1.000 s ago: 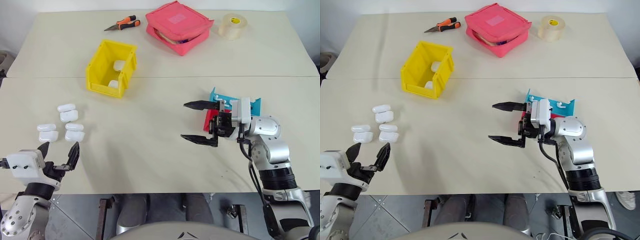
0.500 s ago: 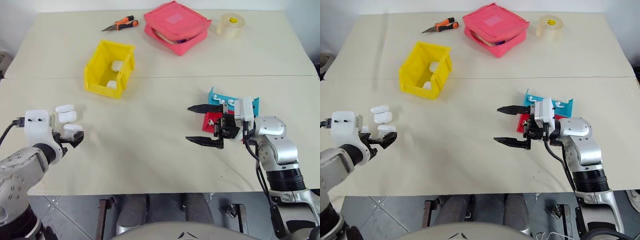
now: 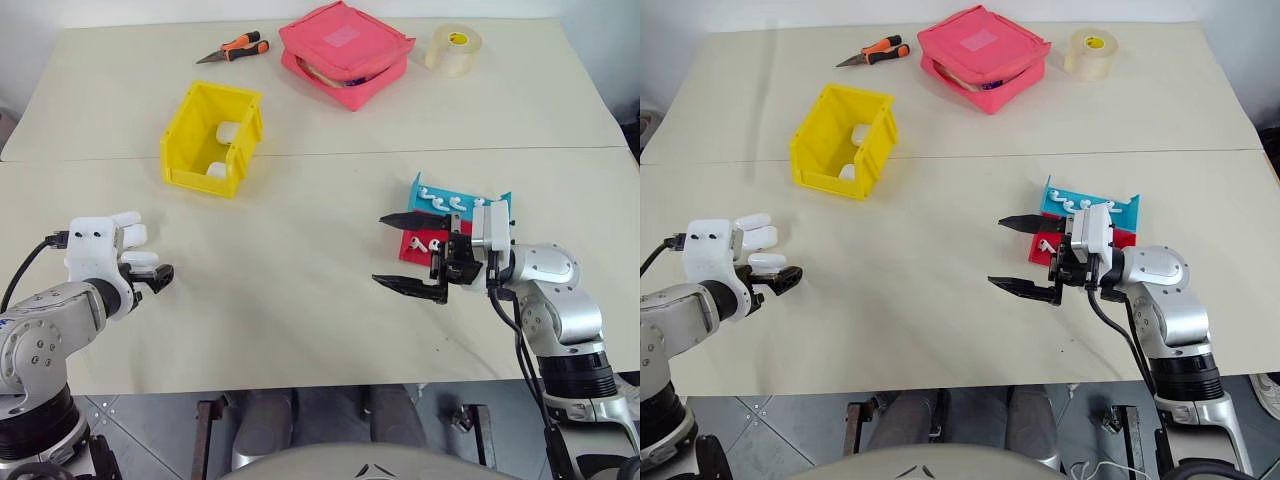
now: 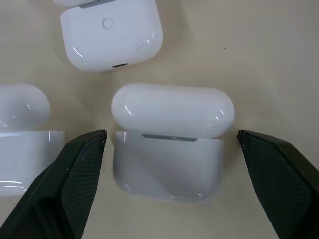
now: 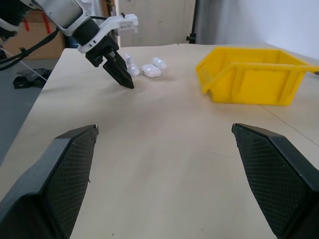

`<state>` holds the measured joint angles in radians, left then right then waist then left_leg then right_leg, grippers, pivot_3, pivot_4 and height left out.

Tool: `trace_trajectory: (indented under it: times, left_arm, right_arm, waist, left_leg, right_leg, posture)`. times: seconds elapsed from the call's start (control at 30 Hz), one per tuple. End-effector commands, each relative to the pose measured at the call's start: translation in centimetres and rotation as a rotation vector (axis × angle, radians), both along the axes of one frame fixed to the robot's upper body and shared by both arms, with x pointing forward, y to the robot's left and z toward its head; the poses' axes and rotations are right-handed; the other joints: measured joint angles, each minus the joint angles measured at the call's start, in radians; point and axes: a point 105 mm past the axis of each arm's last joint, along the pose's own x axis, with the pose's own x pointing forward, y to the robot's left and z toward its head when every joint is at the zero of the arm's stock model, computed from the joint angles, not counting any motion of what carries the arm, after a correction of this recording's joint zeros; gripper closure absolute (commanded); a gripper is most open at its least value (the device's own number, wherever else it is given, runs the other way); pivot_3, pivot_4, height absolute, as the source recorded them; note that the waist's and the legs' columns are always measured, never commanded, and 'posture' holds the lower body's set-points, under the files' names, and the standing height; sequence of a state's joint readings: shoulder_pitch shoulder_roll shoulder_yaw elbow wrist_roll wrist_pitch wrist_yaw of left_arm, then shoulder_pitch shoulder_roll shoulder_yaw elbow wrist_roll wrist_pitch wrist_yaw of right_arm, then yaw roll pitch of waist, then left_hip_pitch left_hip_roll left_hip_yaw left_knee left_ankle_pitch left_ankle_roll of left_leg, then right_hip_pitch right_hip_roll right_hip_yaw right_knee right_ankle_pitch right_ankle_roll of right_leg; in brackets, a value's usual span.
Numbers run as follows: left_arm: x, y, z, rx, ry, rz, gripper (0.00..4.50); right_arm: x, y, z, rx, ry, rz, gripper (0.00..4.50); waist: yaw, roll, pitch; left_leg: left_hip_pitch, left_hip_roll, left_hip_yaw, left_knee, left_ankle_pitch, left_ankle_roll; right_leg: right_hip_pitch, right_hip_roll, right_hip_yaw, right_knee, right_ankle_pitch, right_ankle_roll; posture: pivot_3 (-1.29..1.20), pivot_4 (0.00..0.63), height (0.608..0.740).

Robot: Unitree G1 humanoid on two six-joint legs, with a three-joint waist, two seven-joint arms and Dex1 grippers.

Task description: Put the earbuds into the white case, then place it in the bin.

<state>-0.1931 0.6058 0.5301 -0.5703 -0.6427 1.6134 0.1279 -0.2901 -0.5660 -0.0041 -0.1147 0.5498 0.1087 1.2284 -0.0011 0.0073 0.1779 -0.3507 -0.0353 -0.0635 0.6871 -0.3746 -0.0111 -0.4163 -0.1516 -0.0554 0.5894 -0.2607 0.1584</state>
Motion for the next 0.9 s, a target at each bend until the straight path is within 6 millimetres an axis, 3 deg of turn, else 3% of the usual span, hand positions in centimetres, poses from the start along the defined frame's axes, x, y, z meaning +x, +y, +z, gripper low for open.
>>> trace_trajectory:
  times: [0.03,0.1,0.13,0.4,0.57,0.73,0.9]
  left_arm:
    - [-0.2,0.9,-0.2,0.019,0.022,0.030,0.97]
    - [-0.5,0.9,-0.5,0.019,0.036,0.027,1.61]
    - [-0.6,0.9,-0.6,0.018,0.041,0.024,1.68]
    - [-1.1,0.3,-0.5,-0.022,0.000,-0.014,1.68]
    - [-2.3,0.9,-1.5,-0.013,0.047,0.025,1.68]
    - [-2.1,1.0,-1.5,-0.018,0.035,0.053,0.03]
    - [-2.4,1.6,-1.3,-0.010,0.033,0.078,0.03]
  right_arm:
    - [-0.4,0.0,1.1,0.023,-0.059,-0.003,0.00]
    - [-0.3,0.0,1.1,0.024,-0.060,-0.006,0.00]
    - [-0.3,0.0,1.1,0.024,-0.061,-0.007,0.00]
    - [-0.1,0.0,0.9,0.025,-0.061,-0.010,0.00]
    - [-0.1,0.0,0.9,0.021,-0.057,-0.008,0.00]
    - [-0.2,0.0,0.9,0.019,-0.056,-0.006,0.00]
    - [-0.3,-0.1,0.9,0.015,-0.056,-0.007,0.00]
  waist:
    - [-0.001,0.000,0.000]
    - [-0.003,0.000,0.000]
    - [-0.003,0.000,0.000]
    - [-0.004,0.000,0.000]
    - [-0.002,0.000,0.000]
    - [0.000,0.000,0.000]
    - [0.000,0.000,0.000]
  left_leg:
    - [0.000,0.000,0.000,0.000,0.000,0.000]
    - [0.000,0.000,0.000,0.000,0.000,0.000]
    - [0.000,0.001,0.001,0.000,0.000,0.000]
    - [0.000,0.001,0.003,-0.001,0.000,0.000]
    - [0.000,0.001,0.004,-0.001,0.000,0.000]
    - [0.000,0.001,0.004,-0.001,0.000,0.000]
    - [0.000,0.001,0.004,-0.001,0.000,0.000]
  right_leg:
    - [0.000,0.000,0.000,0.000,0.000,0.000]
    - [0.000,0.000,0.000,0.000,0.000,0.000]
    - [0.000,0.001,0.000,0.000,0.000,0.000]
    - [-0.002,0.001,0.003,0.001,0.000,0.000]
    - [-0.002,0.001,0.003,0.001,0.000,0.000]
    - [-0.002,0.001,0.003,0.001,0.000,0.000]
    - [-0.002,0.001,0.004,0.001,0.000,0.000]
  posture:
    - [0.00,0.150,0.740]
    - [0.00,0.150,0.740]
    - [0.00,0.150,0.740]
    - [0.00,0.150,0.740]
    - [0.00,0.150,0.740]
    - [0.00,0.150,0.740]
    - [0.00,0.150,0.740]
